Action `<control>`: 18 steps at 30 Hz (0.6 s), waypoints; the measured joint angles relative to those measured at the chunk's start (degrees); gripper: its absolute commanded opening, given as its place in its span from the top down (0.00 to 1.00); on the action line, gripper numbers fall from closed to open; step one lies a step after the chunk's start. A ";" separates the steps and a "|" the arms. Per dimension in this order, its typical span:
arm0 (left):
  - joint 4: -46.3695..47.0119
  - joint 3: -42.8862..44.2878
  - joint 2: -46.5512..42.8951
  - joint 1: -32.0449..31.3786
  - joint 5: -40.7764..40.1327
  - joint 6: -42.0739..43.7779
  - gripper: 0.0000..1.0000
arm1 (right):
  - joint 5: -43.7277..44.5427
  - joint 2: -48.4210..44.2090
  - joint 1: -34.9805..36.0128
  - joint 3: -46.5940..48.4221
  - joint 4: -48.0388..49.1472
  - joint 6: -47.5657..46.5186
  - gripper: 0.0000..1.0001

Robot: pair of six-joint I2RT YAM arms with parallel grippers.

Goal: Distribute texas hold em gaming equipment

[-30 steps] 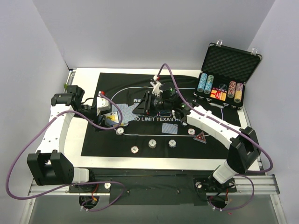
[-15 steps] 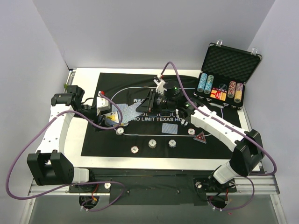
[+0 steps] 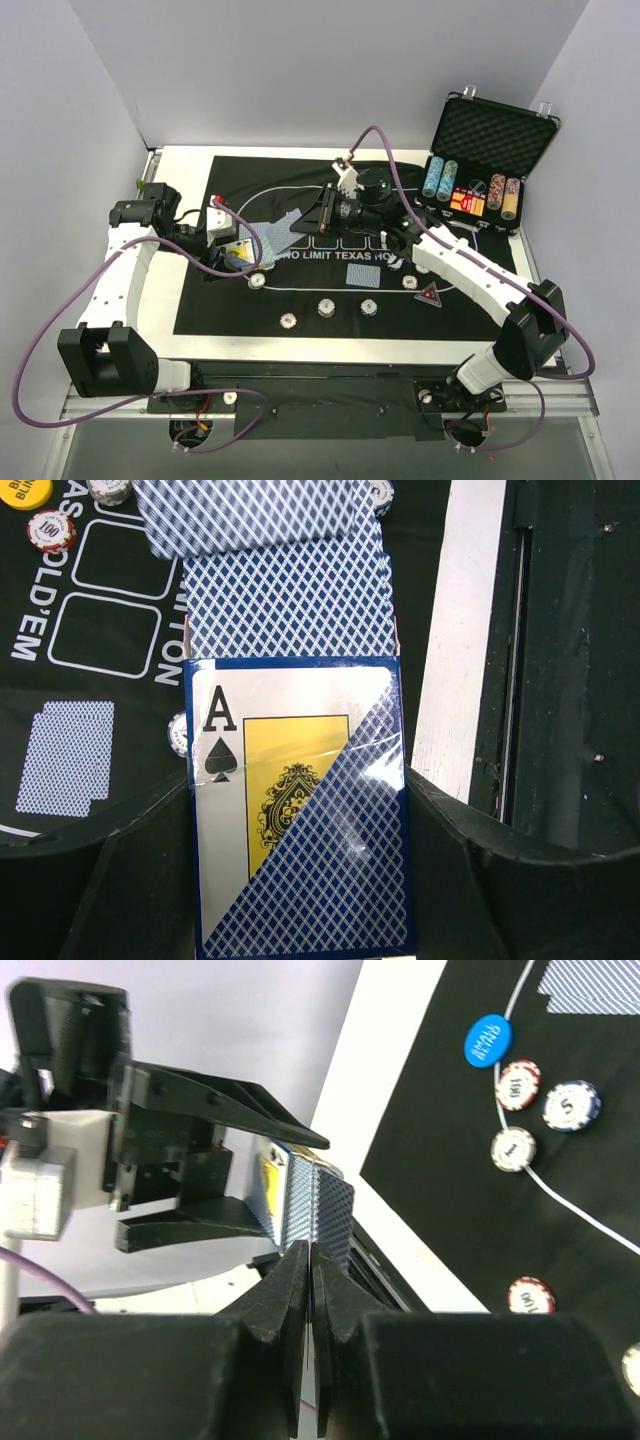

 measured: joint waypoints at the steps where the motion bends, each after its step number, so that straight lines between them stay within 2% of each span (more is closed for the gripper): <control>1: 0.00 0.00 0.00 0.00 0.02 0.00 1.00 | -0.28 -0.09 -0.22 0.13 0.46 0.48 1.00; 11: 0.00 0.00 0.00 0.00 0.02 0.00 1.00 | -2.32 -0.96 -5.90 2.03 4.42 3.96 1.00; 18: 0.00 -0.02 0.00 0.00 0.02 -0.02 1.00 | -0.98 2.84 -16.81 5.03 3.19 1.49 1.00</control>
